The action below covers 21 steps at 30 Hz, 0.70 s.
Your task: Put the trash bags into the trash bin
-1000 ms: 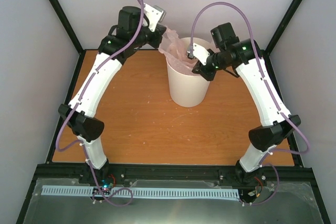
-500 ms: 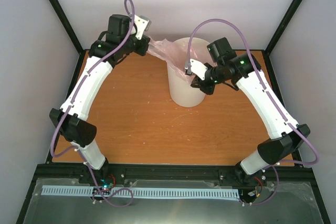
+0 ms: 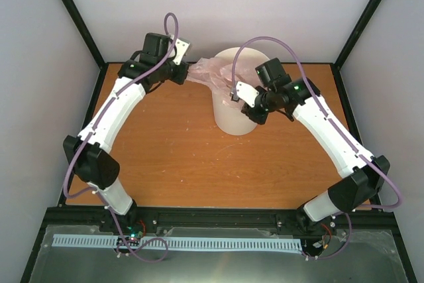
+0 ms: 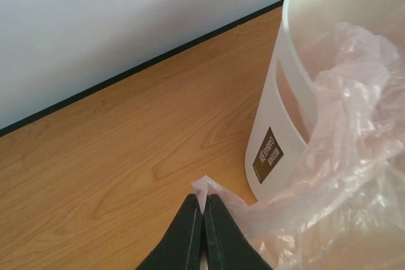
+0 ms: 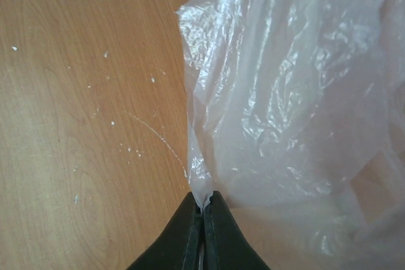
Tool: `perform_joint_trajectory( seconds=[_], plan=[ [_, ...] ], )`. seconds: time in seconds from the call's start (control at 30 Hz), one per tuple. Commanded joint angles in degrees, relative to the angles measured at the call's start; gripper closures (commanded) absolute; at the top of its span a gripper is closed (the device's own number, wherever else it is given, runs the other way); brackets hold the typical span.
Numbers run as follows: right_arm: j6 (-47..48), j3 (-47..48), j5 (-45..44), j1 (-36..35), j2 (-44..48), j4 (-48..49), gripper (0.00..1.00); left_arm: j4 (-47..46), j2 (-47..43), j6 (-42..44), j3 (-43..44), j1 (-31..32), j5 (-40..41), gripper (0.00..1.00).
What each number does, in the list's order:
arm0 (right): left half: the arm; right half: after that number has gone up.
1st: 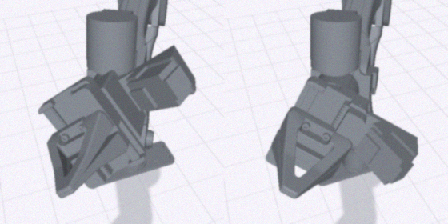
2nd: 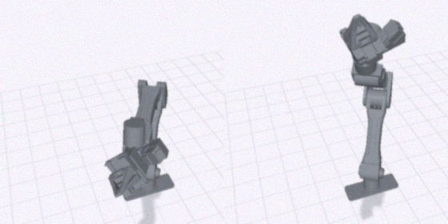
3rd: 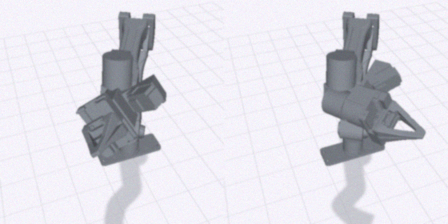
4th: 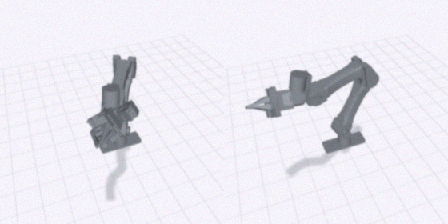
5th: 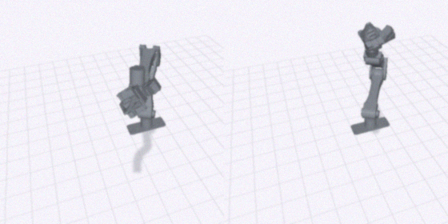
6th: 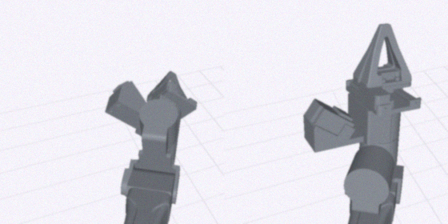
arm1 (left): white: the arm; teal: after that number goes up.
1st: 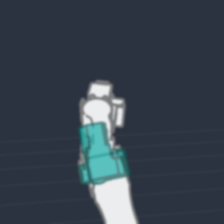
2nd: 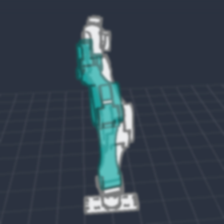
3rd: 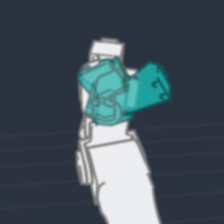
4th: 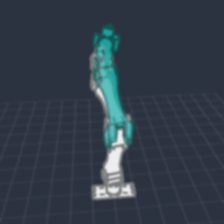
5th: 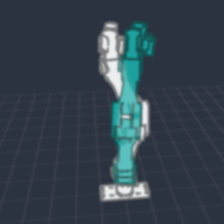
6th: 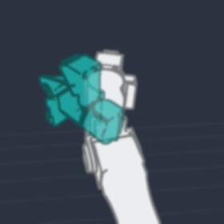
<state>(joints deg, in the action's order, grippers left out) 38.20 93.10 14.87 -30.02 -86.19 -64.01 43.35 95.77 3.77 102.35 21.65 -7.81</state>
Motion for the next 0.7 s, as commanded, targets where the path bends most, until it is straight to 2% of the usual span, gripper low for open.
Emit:
perform_joint_trajectory(
  seconds=[0.0, 0.23, 0.43, 0.57, 0.67],
  plan=[
    [-0.29, -3.98, -3.06, -0.57, 2.35, 4.16, 0.97, -2.57, 2.01, 0.24, 1.37, -0.09, 1.89, 0.99],
    [-0.26, -8.84, -5.27, -0.56, 4.41, 7.87, 0.97, -2.66, 5.87, 0.96, 2.62, -0.03, 6.20, 0.99],
    [-1.09, -8.86, -5.19, -0.57, 4.83, 8.16, 0.96, -1.38, 7.66, 0.76, 5.33, -0.03, 0.36, 0.99],
    [-1.08, -7.14, -5.27, -0.57, 6.14, 6.64, 0.88, -1.53, 7.90, 0.60, 6.47, -0.02, 0.56, 0.99],
    [-1.19, -5.71, -3.37, -0.57, 8.13, 3.93, 0.76, -2.47, 7.02, -0.08, 6.55, -0.03, -2.48, 0.99]
  ],
)
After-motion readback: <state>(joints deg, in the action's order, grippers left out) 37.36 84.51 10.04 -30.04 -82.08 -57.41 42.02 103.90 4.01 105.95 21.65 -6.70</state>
